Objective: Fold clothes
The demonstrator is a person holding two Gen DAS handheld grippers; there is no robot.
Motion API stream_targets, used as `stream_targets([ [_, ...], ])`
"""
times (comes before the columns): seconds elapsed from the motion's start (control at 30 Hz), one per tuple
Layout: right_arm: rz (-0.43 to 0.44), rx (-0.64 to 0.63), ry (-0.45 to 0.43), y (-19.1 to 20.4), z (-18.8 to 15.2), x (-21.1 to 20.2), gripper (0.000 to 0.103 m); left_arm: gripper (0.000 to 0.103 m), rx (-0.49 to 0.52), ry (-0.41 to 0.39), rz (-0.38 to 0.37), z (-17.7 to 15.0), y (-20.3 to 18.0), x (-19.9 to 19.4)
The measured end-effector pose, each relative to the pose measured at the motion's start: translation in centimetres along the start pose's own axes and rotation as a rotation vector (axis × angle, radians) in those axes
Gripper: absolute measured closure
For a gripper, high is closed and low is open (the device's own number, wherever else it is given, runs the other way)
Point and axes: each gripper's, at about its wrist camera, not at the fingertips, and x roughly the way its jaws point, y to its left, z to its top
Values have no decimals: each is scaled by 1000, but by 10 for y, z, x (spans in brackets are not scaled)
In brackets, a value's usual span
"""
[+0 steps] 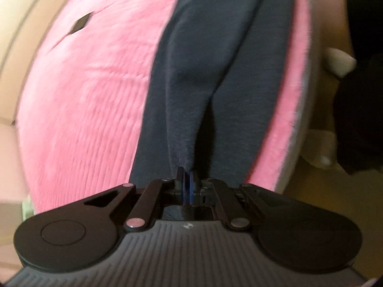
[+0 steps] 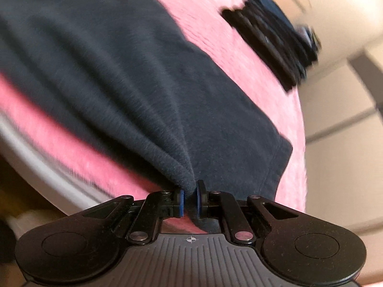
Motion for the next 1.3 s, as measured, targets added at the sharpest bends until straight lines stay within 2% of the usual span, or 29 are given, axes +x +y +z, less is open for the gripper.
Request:
stream_targets([
  [0.13,-66,39,-95,6,-18,1,96,101,-59,-24,122,-6,-18,15],
  [0.17,-81,63,-116,6,-23,1,88,101,-67,-34,152,-7,-23,17],
  [0.2,-93,117,-128,6,-26,1,61,102,-74,-45,181,-9,-28,20],
  [0.23,-106,172,-141,6,-29,1,45,102,-79,-59,209,-11,-33,22],
  [0.27,-118,227,-153,6,-33,0,25,102,-84,-71,233,-12,-37,23],
  [0.5,-204,605,-238,5,-56,-2,24,102,-138,-130,341,-21,-56,21],
  [0.63,-219,650,-252,10,-58,-11,24,102,-125,-163,382,-25,-65,22],
  [0.77,-180,744,-238,4,-69,-24,24,102,-127,-191,406,-29,-69,24],
  [0.83,-117,862,-252,-10,-76,-29,24,102,-135,-196,405,-28,-69,24],
  [0.93,82,1146,-330,-32,-92,-40,21,102,-144,-194,396,-33,-73,13],
  [0.97,158,1251,-360,-41,-97,-39,9,102,-134,-192,392,-33,-74,11],
  [1.0,212,1342,-384,-50,-102,-32,7,102,-117,-188,387,-33,-74,12],
  [1.03,262,1459,-412,-58,-110,-24,7,102,-101,-184,382,-32,-73,11],
  [1.17,323,1751,-435,-78,-132,2,9,101,-46,-157,368,-30,-71,11],
  [1.2,322,1795,-435,-81,-136,5,24,101,-32,-151,369,-29,-70,11],
  [1.23,319,1805,-426,-84,-137,5,34,101,-25,-146,367,-29,-69,11],
  [1.3,296,1806,-392,-90,-139,2,75,101,-20,-141,365,-27,-68,7],
])
